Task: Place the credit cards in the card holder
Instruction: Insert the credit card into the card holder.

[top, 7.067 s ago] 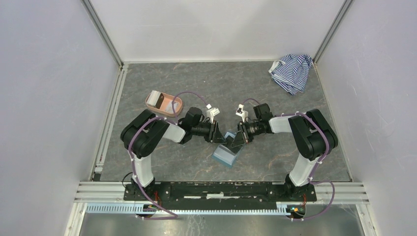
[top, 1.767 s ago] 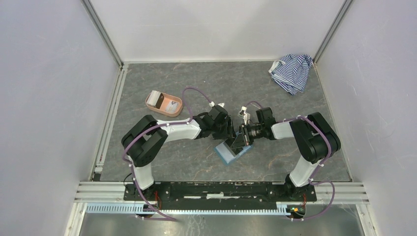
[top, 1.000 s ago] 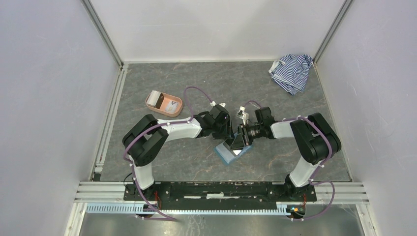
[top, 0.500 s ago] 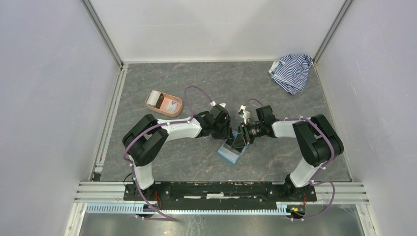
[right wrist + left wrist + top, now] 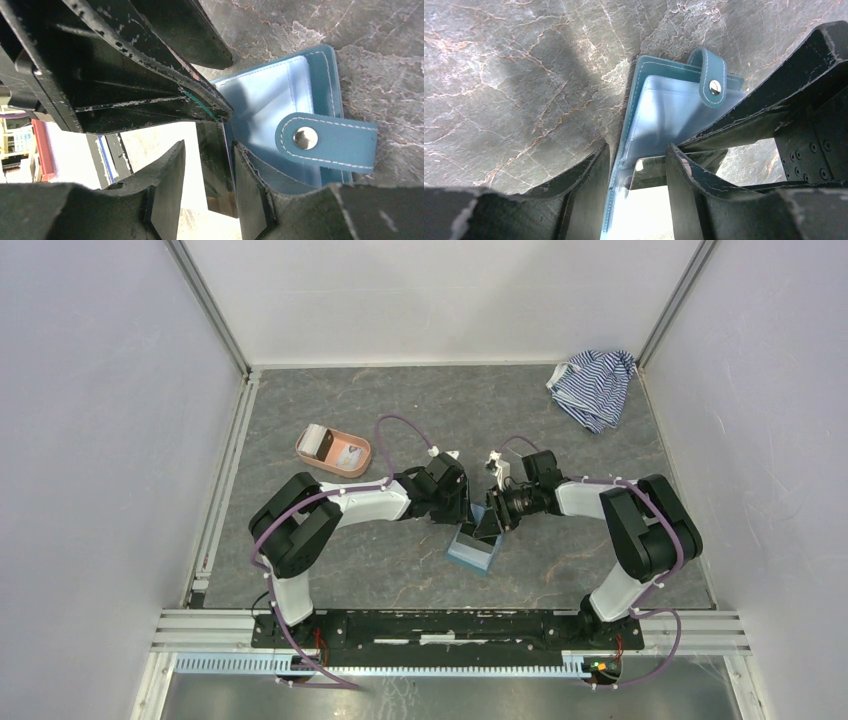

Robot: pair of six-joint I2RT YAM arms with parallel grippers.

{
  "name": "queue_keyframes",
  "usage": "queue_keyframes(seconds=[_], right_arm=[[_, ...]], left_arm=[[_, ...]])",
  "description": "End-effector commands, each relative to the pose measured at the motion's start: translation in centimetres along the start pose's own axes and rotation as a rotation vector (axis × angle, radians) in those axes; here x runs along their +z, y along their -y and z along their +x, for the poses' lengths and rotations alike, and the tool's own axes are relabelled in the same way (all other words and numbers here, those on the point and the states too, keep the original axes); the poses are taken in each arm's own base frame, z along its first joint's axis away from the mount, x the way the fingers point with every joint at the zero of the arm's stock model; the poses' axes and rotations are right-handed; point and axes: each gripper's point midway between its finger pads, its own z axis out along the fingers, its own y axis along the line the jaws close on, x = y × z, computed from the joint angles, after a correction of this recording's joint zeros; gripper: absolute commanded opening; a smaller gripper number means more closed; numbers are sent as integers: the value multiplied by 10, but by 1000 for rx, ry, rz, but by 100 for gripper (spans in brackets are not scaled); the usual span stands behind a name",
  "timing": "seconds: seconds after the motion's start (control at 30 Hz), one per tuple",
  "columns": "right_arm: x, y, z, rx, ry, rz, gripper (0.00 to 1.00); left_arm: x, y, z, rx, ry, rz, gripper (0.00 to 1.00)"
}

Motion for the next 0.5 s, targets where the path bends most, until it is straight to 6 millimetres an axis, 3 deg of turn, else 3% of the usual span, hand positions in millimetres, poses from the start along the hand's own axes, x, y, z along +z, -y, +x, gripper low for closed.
queue_keyframes(seconds=[0.0, 0.47], right_arm=[[-10, 19, -18, -87, 32, 101, 46], [-12, 13, -24, -153, 40, 83, 51]], left_arm=[[1, 2, 8, 74, -38, 25, 51], [-3, 13, 8, 116, -53, 82, 48]])
